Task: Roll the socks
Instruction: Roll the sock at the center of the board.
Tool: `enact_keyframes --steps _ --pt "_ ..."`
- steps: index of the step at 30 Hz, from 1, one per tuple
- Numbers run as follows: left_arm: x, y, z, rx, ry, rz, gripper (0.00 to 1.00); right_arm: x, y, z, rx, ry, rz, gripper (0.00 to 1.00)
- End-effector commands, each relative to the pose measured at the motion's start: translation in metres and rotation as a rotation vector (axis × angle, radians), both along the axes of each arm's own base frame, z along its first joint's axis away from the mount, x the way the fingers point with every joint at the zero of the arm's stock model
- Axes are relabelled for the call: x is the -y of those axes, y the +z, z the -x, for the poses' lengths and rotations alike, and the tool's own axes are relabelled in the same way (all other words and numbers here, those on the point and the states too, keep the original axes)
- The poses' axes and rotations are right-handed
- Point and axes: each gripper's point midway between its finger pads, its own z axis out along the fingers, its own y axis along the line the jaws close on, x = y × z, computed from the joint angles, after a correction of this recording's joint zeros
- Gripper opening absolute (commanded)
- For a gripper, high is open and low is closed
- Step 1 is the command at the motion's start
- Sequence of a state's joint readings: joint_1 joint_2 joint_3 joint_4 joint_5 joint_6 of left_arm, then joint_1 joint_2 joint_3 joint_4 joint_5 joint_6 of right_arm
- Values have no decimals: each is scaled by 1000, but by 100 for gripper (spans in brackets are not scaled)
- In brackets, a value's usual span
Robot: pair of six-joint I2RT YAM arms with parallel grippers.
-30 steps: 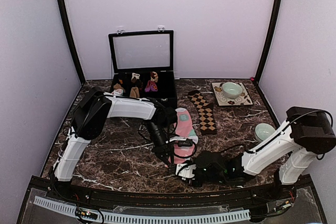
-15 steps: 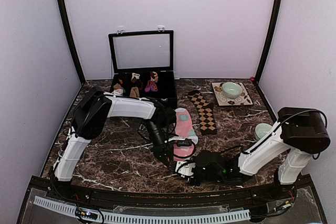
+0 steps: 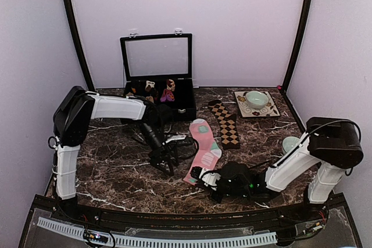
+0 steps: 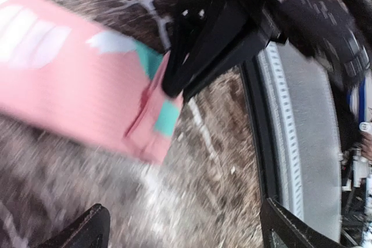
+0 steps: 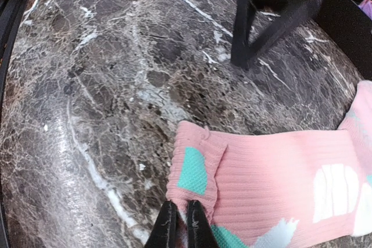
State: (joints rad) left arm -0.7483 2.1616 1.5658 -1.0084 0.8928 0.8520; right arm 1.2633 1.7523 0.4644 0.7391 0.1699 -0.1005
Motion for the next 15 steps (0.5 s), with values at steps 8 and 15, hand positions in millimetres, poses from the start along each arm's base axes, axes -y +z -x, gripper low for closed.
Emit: enact_keyframes --steps 8,15 --pt "-11 22 -5 425 -25 137 83 45 -32 1 -585 -155 -60 0" --pt "8 -1 20 536 -167 118 74 49 -46 3 -937 -247 -127 0"
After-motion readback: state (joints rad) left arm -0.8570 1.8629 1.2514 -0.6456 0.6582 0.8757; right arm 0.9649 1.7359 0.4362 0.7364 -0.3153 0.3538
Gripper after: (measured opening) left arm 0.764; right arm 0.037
